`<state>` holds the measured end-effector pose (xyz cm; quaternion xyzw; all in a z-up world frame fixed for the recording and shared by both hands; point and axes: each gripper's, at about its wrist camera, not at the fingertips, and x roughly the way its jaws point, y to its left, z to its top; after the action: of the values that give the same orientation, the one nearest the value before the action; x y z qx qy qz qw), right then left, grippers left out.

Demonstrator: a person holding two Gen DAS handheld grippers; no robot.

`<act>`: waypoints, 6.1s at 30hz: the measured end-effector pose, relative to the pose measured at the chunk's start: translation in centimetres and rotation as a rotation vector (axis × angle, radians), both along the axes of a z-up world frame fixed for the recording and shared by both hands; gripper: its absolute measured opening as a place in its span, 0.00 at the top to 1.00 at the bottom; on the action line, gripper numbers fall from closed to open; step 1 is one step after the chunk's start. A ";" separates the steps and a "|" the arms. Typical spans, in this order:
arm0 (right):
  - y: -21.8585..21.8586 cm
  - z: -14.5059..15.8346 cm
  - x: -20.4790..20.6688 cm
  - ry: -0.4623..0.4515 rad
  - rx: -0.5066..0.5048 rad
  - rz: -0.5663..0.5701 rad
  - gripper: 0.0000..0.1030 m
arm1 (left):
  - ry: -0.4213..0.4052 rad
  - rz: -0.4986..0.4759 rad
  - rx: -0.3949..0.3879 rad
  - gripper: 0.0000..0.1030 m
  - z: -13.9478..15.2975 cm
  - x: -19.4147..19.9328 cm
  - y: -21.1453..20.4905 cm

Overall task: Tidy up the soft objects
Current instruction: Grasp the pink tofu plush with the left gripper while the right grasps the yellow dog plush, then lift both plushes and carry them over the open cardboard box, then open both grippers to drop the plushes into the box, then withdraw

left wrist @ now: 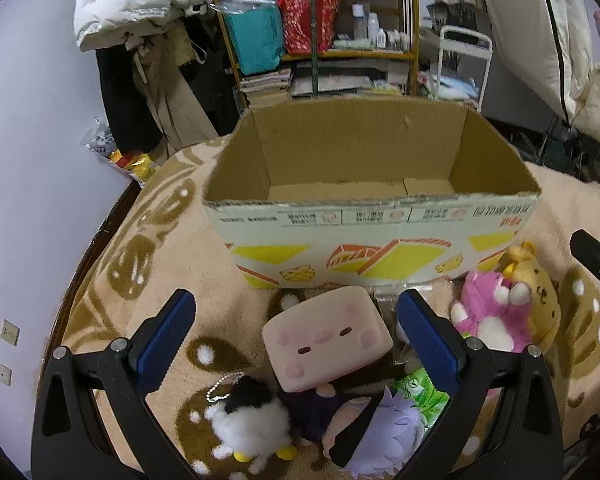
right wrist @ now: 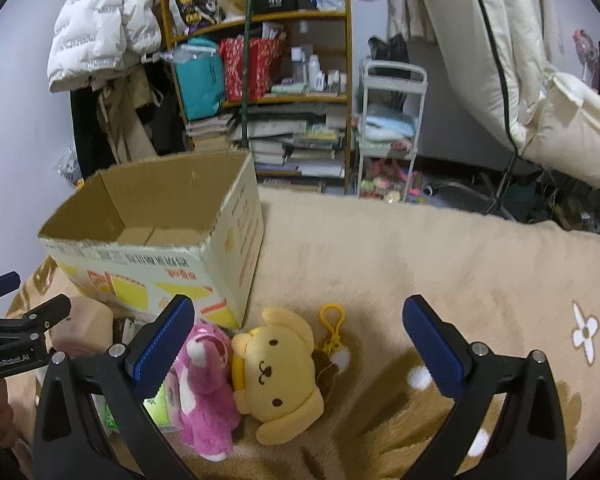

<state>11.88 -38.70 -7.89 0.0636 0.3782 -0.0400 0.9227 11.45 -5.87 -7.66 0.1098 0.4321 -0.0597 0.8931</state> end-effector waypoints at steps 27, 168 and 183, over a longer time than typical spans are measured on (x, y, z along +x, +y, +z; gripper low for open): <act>0.1 -7.6 3.4 0.307 0.133 0.070 0.32 | 0.160 -0.017 -0.007 0.17 -5.4 2.2 -0.7; 4.8 5.5 3.5 -0.240 0.162 0.213 0.02 | -0.269 0.045 -0.037 0.05 6.8 1.4 3.1; 4.8 6.4 -2.8 -0.198 0.074 0.247 0.02 | -0.196 0.122 -0.072 0.05 7.5 -3.3 6.8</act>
<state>9.12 -33.94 -1.45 0.0542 0.2917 0.0941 0.9503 8.16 0.94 -0.12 0.0567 0.3464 -0.0099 0.9363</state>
